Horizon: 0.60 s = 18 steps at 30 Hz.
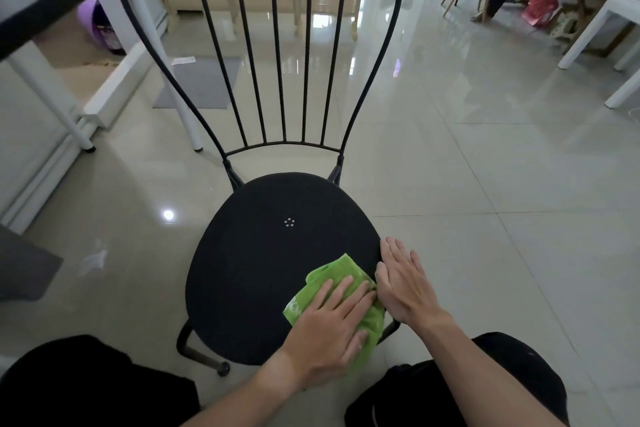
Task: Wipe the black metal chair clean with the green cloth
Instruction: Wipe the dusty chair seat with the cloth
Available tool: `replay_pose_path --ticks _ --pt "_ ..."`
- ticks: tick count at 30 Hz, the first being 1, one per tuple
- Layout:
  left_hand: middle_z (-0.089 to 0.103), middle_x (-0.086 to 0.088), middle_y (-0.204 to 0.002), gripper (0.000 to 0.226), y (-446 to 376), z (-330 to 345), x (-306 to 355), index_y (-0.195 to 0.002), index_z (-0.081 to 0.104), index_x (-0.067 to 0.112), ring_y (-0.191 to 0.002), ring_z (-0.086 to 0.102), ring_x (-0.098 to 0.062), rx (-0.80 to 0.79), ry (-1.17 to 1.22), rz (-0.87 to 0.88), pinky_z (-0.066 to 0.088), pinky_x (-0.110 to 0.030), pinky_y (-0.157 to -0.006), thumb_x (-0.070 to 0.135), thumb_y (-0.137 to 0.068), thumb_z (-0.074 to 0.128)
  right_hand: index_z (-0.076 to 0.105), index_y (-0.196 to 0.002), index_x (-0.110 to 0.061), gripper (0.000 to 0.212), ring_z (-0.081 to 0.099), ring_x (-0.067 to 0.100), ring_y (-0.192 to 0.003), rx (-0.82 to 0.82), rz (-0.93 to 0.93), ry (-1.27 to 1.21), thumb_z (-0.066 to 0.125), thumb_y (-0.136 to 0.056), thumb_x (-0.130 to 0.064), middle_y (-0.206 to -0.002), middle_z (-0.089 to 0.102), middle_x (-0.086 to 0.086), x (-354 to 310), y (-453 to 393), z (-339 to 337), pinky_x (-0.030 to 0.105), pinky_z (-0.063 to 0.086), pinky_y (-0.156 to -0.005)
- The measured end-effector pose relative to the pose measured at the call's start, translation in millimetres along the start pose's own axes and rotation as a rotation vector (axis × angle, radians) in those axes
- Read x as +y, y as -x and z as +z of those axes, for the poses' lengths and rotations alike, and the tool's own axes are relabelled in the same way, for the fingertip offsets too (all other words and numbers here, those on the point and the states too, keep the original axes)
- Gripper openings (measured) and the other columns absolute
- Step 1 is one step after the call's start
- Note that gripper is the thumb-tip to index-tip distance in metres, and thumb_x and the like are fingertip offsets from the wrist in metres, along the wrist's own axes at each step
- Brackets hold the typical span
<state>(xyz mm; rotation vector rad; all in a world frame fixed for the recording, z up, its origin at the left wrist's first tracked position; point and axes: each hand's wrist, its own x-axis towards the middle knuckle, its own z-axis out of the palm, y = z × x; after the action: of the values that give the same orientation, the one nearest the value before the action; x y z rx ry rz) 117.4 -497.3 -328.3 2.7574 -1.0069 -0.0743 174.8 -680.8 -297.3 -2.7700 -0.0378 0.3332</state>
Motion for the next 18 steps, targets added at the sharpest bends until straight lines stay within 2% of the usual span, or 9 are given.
replay_pose_path --ticks 5,9,13,16,18 --pt "0.020 0.006 -0.164 0.061 47.3 -3.9 -8.4 -0.157 0.018 0.022 -0.152 0.016 -0.019 -0.014 -0.020 -0.073 0.012 -0.043 -0.117 0.045 -0.103 0.032 0.009 -0.156 -0.009 0.076 0.001 0.016 -0.152 0.037 -0.046 0.053 0.000 -0.087 -0.039 -0.165 0.007 0.005 -21.4 1.9 6.9 0.037 -0.002 -0.123" --pt "0.020 0.007 -0.164 0.060 88.8 -7.5 -26.2 -0.158 0.018 0.023 -0.151 0.017 -0.017 0.007 0.011 -0.209 0.016 -0.043 -0.118 0.045 -0.103 0.030 0.011 -0.156 -0.010 0.083 0.001 0.017 -0.152 0.085 -0.133 0.109 -0.005 -0.082 -0.043 -0.165 0.008 0.005 -35.8 0.8 14.4 0.036 -0.002 -0.123" --pt "0.027 0.006 -0.161 0.058 119.4 -14.9 -53.3 -0.155 0.029 0.020 -0.149 0.026 -0.018 0.058 0.013 -0.374 0.019 -0.043 -0.118 0.043 -0.103 0.022 0.010 -0.156 -0.011 0.075 0.000 0.016 -0.152 0.077 -0.153 0.071 0.003 -0.088 -0.040 -0.165 0.008 0.004 -51.4 1.1 19.3 0.034 -0.005 -0.123" --pt "0.023 0.005 -0.163 0.060 127.8 -16.6 -77.6 -0.156 0.024 0.020 -0.151 0.017 -0.017 0.074 0.021 -0.526 0.012 -0.042 -0.120 0.043 -0.101 0.022 0.010 -0.156 -0.011 0.069 -0.001 0.015 -0.152 0.074 -0.159 0.068 0.010 -0.091 -0.035 -0.165 0.008 0.004 -60.6 2.4 24.9 0.034 -0.006 -0.122" --pt "0.016 0.005 -0.164 0.063 125.5 -19.4 -92.2 -0.157 0.018 0.022 -0.152 0.008 -0.016 0.097 0.053 -0.622 0.007 -0.041 -0.123 0.047 -0.099 0.018 0.010 -0.156 -0.011 0.072 0.000 0.015 -0.152 0.078 -0.173 0.080 0.004 -0.089 -0.037 -0.165 0.008 0.004 -66.1 3.3 29.0 0.034 -0.006 -0.122"
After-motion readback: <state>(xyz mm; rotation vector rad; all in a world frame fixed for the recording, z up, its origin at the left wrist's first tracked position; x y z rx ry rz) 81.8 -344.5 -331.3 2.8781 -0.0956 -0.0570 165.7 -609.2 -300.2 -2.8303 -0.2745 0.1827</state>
